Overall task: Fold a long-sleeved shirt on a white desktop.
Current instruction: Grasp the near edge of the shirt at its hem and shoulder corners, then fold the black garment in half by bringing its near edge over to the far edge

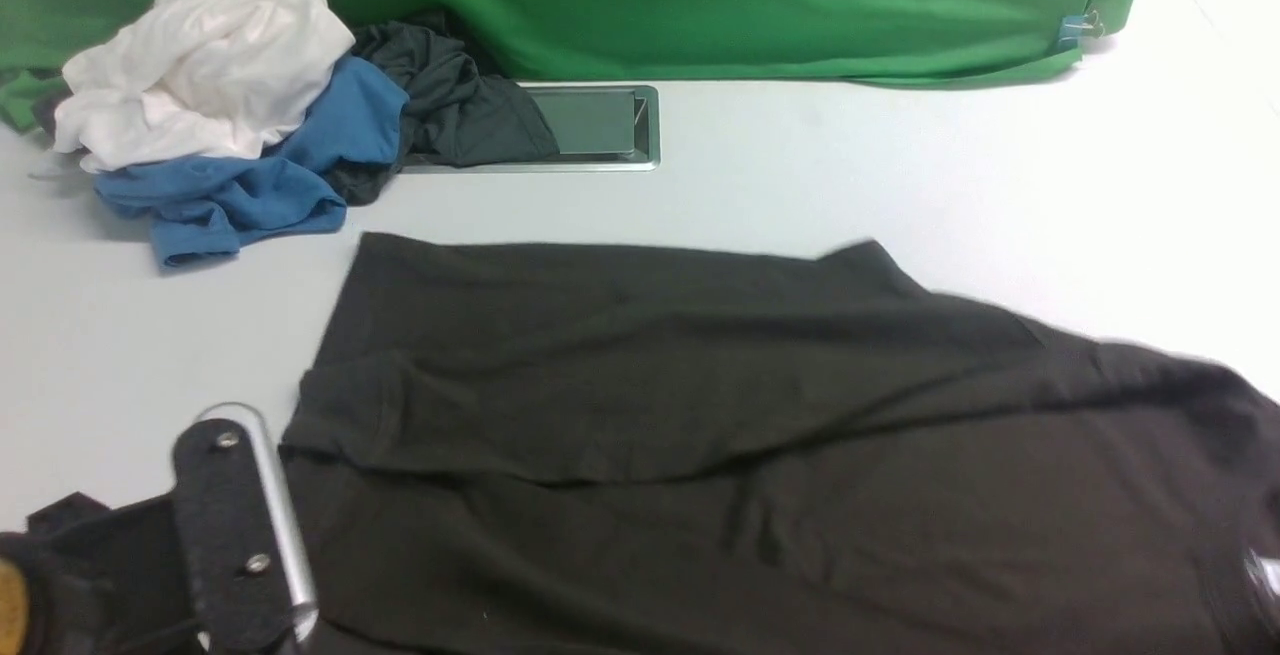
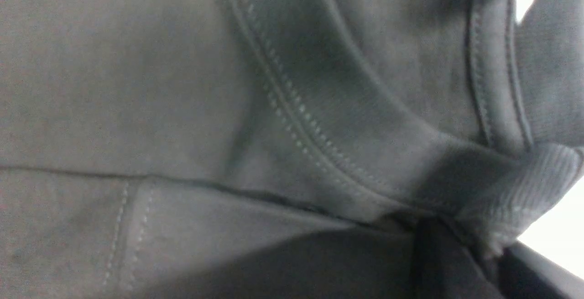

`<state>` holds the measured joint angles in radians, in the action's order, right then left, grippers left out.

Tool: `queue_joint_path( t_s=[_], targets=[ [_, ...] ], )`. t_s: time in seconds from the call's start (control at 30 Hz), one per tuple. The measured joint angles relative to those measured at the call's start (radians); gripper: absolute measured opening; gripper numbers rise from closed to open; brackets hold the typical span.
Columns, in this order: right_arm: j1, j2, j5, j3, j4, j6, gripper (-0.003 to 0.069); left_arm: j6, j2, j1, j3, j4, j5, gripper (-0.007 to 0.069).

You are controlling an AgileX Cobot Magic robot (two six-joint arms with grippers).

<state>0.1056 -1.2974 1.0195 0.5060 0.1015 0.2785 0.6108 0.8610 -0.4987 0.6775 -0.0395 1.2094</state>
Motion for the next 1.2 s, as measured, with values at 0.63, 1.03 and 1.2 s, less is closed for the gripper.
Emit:
queue_joint_path(
  t_s=[0.63,1.03,1.2],
  targets=[
    [0.0,-0.269,-0.04,0.502,-0.117,-0.108,0.0069,-0.096,0.428,0.091,0.16,0.329,-0.316,0.0035],
    [0.0,-0.522,-0.065,0.721,-0.137,-0.173,0.0071,-0.01,0.721,0.275,0.439,0.333,-0.479,0.0035],
    [0.0,-0.557,-0.069,0.764,-0.147,-0.176,0.0071,0.001,0.792,0.314,0.503,0.33,-0.49,0.0035]
  ],
)
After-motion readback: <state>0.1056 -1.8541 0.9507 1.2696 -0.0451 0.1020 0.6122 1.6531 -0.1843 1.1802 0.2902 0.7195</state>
